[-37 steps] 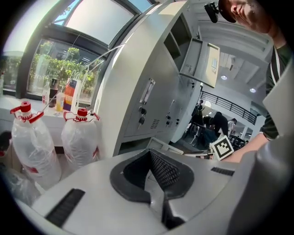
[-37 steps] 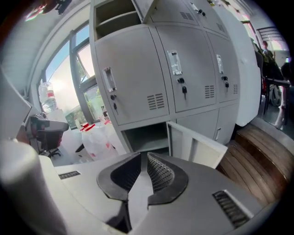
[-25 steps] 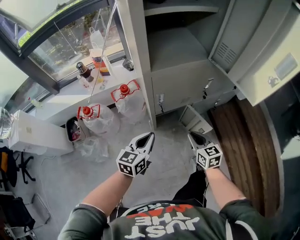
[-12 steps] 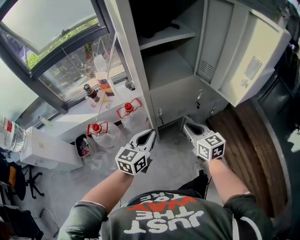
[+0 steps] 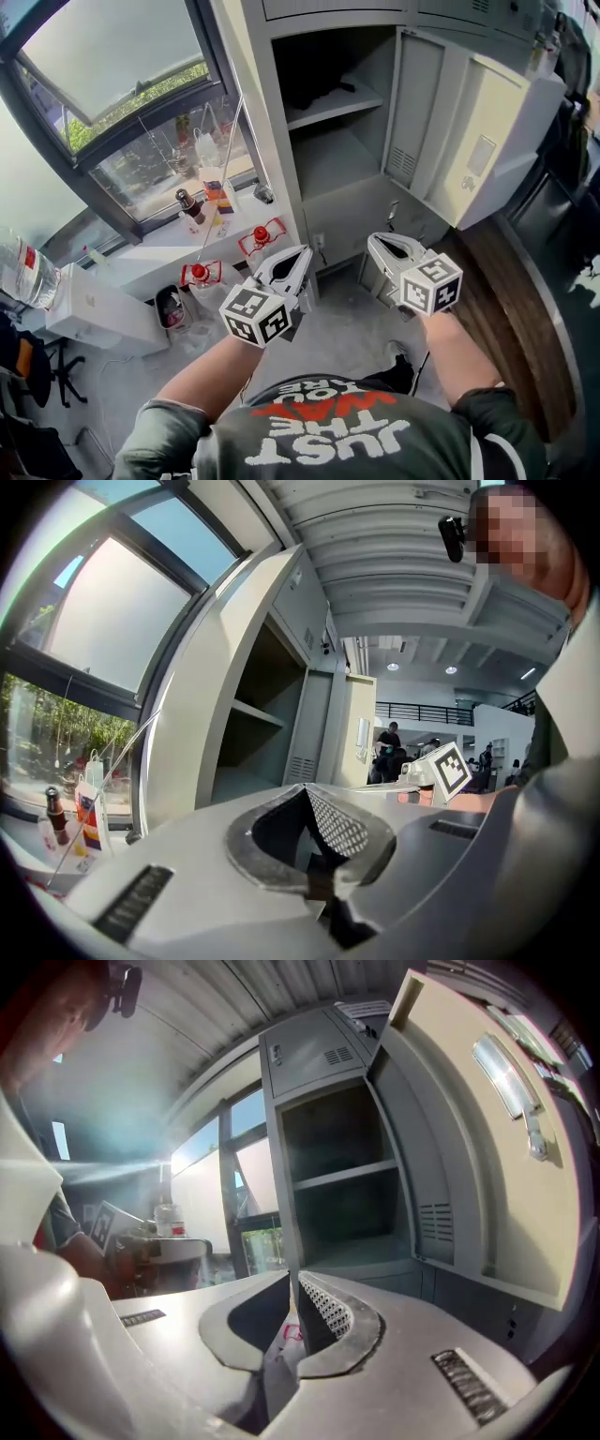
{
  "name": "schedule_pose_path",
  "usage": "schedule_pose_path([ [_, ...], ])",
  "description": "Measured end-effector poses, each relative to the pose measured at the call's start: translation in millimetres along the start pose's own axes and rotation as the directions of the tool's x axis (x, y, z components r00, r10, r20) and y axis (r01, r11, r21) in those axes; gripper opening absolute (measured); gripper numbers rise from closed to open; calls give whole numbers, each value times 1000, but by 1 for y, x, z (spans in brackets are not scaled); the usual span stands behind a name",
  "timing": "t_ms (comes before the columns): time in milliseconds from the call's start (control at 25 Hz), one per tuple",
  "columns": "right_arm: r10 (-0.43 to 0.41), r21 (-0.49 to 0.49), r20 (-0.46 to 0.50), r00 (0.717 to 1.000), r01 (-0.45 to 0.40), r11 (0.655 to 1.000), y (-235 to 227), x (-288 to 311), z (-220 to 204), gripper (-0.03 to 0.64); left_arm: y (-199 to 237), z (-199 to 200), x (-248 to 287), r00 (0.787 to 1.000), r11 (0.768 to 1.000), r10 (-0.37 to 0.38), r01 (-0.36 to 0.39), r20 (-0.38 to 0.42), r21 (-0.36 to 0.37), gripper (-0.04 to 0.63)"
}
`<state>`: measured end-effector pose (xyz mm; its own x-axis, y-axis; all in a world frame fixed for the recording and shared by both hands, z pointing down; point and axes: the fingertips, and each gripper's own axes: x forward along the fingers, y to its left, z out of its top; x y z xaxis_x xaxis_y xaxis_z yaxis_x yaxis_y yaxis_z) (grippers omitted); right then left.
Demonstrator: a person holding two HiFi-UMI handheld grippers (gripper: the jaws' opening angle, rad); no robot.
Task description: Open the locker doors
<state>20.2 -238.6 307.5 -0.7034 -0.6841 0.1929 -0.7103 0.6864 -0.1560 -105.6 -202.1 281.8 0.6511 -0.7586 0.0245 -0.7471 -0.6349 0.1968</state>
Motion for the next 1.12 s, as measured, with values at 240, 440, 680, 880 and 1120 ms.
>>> schedule_pose_path([
  [240,33,-26,59,998,-32,999,12,-7,47,52,-13,47,-4,999,1000,-5,5,45,3,-3],
  [440,35,-62,97,995,-29,998,29,-18,81,49,-25,86,-12,997,1000,-17,15,79,27,-3],
  [680,22,-84,111,994,-13,996,49,-29,103,44,-41,111,-28,994,998,-49,44,94,55,-3],
  [880,18,-70,134,991,-9,997,65,-35,112,41,-40,113,-44,993,997,-60,54,99,62,-3],
  [1120,12,-61,127,992,-5,998,71,-30,112,40,-31,114,-55,993,998,-55,51,104,48,-3],
])
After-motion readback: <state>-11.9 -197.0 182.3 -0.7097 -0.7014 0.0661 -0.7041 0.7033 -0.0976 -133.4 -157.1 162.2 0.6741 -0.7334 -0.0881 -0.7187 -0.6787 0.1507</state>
